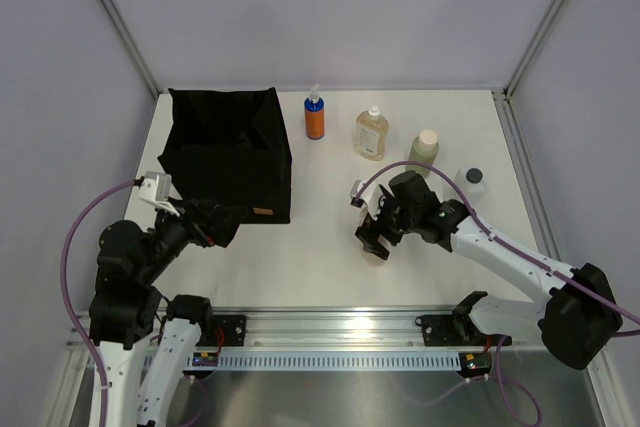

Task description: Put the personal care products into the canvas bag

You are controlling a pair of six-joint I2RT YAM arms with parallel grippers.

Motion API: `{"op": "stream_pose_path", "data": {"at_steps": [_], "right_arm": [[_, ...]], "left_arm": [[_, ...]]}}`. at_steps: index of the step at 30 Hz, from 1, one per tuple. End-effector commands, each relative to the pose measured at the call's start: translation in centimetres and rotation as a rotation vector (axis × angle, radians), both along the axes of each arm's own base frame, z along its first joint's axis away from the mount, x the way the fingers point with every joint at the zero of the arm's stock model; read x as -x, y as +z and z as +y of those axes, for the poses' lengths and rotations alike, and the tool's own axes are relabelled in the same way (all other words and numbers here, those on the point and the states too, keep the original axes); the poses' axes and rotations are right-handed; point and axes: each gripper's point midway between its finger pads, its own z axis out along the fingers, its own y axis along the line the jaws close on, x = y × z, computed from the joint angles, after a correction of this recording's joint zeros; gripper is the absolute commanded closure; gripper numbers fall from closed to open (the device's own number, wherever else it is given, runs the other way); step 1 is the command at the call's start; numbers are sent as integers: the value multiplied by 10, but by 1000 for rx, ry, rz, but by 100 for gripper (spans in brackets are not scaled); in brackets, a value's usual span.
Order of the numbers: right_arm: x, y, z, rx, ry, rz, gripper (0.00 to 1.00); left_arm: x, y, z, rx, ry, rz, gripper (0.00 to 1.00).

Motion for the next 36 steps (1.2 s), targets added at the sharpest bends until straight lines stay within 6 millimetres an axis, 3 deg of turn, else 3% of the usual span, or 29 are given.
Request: {"op": "stream_pose_path", "data": {"at_steps": [1, 7, 11, 14, 21, 26, 30, 36], "right_arm": [[-2, 27, 17, -78, 99, -87, 5], [-4, 38, 20, -132, 102, -134, 1], [-24, 43, 18, -169, -109, -117, 0], [-26, 44, 14, -172, -157, -113, 1], [-9, 38, 0, -118, -129, -90, 2], [-1, 41, 2, -129, -103, -65, 19], [-1, 32, 3, -97, -90, -27, 28], [13, 21, 3, -47, 23, 21, 17]], "left_arm": [[2, 8, 0, 3, 0, -30, 1], [1, 7, 0, 14, 0, -21, 1], [2, 7, 0, 14, 2, -19, 1], [1, 6, 0, 15, 6, -17, 1], [-1, 7, 0, 25, 6, -18, 1], [-2, 8, -3, 41, -8, -13, 1], [1, 13, -3, 45, -10, -25, 1], [4, 15, -4, 44, -18, -31, 1]]}}
